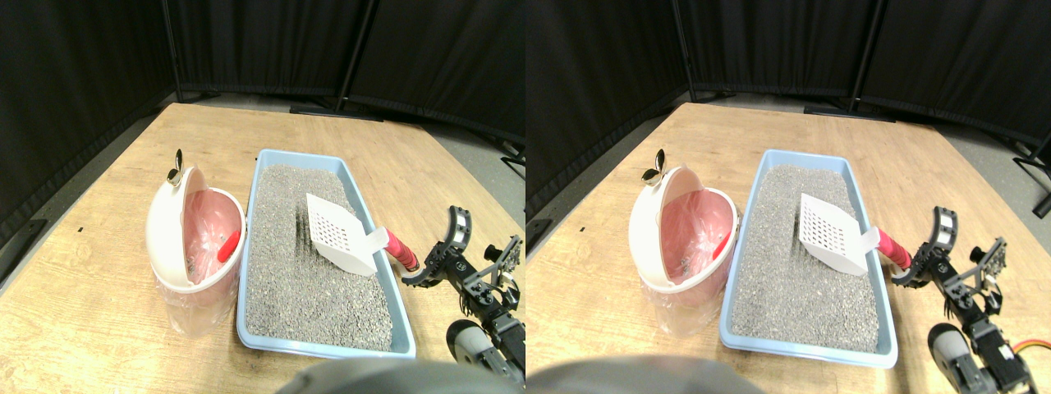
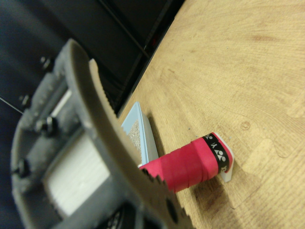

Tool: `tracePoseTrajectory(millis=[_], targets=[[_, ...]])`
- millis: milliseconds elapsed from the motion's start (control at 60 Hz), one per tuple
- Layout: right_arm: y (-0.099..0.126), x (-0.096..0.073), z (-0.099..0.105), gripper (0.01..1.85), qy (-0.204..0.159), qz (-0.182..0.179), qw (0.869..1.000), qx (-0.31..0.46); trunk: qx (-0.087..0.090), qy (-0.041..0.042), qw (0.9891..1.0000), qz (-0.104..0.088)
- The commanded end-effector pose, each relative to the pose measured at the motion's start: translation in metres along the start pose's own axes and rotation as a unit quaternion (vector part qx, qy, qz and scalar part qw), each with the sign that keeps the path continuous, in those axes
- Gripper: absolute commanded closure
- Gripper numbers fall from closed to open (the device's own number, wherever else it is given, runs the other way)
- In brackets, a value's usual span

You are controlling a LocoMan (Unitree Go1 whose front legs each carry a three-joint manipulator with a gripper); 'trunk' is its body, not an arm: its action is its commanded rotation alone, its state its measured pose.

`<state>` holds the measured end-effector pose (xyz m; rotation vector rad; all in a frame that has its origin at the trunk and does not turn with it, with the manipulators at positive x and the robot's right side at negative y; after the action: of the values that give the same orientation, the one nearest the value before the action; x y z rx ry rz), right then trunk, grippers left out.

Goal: Scoop (unimanual)

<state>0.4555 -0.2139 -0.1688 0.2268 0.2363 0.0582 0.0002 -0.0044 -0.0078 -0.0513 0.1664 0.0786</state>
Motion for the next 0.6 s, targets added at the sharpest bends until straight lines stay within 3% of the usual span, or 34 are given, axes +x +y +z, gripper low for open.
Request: tracePoseTrajectory(millis=[17, 100, 117, 300, 600], targets=[[0.009, -0.006, 0.014, 0.65, -0.037, 0.017, 0.999, -0.007, -0.004, -0.0069, 0.9999, -0.008], [0.008, -0.011, 0.018, 0.78, -0.056, 0.032, 0.998, -0.001, -0.004, -0.0069, 0.9999, -0.008], [0.008, -0.013, 0.019, 0.85, -0.069, 0.036, 0.997, 0.002, -0.001, -0.0066, 0.9999, -0.016], [0.005, -0.020, 0.023, 1.19, -0.113, 0.036, 0.993, -0.016, 0.002, -0.0070, 0.9997, -0.023], [-0.008, -0.031, 0.019, 1.81, -0.185, 0.064, 0.979, -0.049, 0.019, -0.0004, 0.9985, -0.052]])
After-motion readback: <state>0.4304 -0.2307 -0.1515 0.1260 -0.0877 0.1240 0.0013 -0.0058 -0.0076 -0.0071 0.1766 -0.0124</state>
